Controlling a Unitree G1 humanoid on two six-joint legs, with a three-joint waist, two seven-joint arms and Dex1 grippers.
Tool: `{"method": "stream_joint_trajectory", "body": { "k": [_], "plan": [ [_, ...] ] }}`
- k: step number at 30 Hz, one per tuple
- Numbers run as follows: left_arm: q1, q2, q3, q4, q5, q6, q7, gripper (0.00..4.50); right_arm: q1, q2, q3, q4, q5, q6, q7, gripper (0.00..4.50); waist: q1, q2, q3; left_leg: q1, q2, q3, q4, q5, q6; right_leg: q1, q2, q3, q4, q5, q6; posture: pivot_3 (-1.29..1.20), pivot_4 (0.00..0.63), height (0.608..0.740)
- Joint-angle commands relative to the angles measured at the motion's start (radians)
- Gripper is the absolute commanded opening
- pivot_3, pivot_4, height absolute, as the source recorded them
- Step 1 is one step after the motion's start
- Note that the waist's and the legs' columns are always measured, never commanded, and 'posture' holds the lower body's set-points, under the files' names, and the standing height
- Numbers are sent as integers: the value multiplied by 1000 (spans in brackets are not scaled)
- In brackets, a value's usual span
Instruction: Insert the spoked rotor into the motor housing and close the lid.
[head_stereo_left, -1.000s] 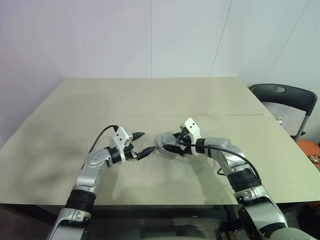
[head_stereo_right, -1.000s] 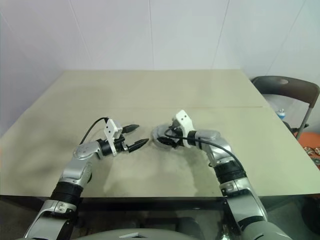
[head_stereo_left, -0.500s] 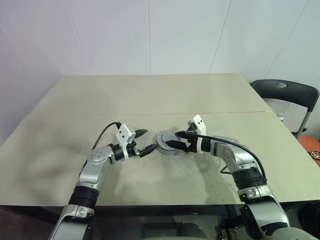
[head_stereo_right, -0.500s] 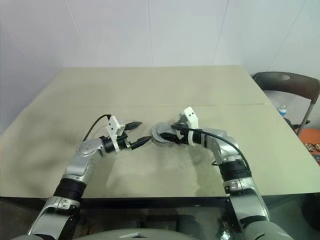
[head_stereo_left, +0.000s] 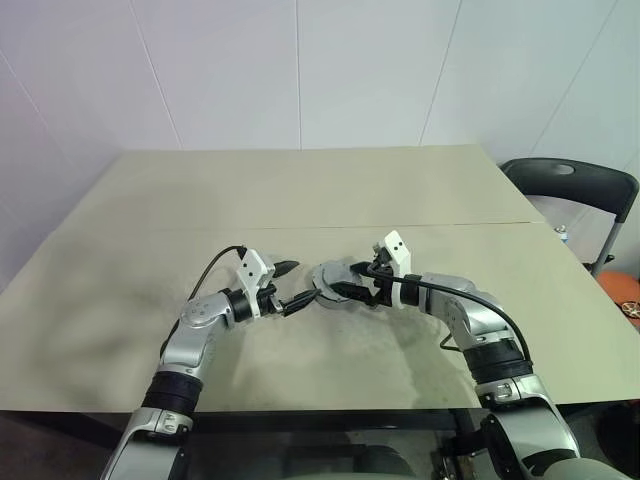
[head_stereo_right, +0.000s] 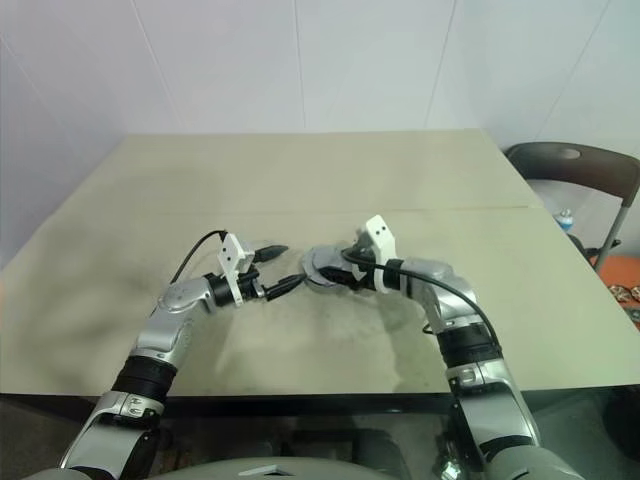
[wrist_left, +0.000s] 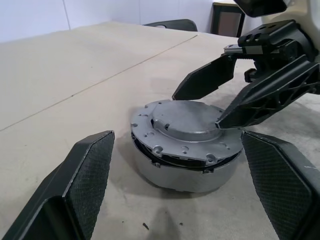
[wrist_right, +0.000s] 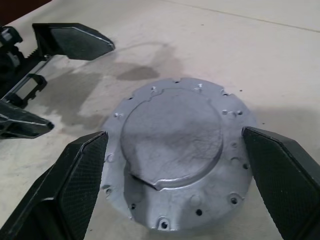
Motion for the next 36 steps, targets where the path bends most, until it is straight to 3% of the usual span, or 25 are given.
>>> {"method": "stream_joint_trajectory", "body": {
  "k": [1, 15, 33, 36],
  "plan": [
    [-30, -1, 0, -8, 2, -20, 2, 4331, -23, 10, -12, 10, 2, -14, -12, 4488, 0, 0, 0, 0, 0, 0, 0, 0, 0, 0, 0, 0, 0, 0, 0, 0, 0, 740],
    [-21, -2, -2, -4, 0, -26, 10, 4331, 14, 65, 122, -40, -92, -57, -52, 4488, -4, 0, 0, 1, 0, 0, 1, 0, 0, 0, 0, 0, 1, 0, 1, 0, 0, 740],
    [2, 10, 0, -38, -4, -15, 22, 4331, 16, 69, 126, 8, -153, -103, -92, 4488, -3, 0, 0, 4, 0, 0, 1, 0, 0, 4, 1, 0, 2, 0, 1, 0, 0, 740],
    [3, 12, 0, -40, -5, -13, 24, 4331, 17, 70, 124, 7, -147, -104, -82, 3907, -2, 0, 0, 4, 0, 0, 1, 0, 0, 4, 1, 0, 2, 0, 1, 0, 0, 740]
  ]
}}
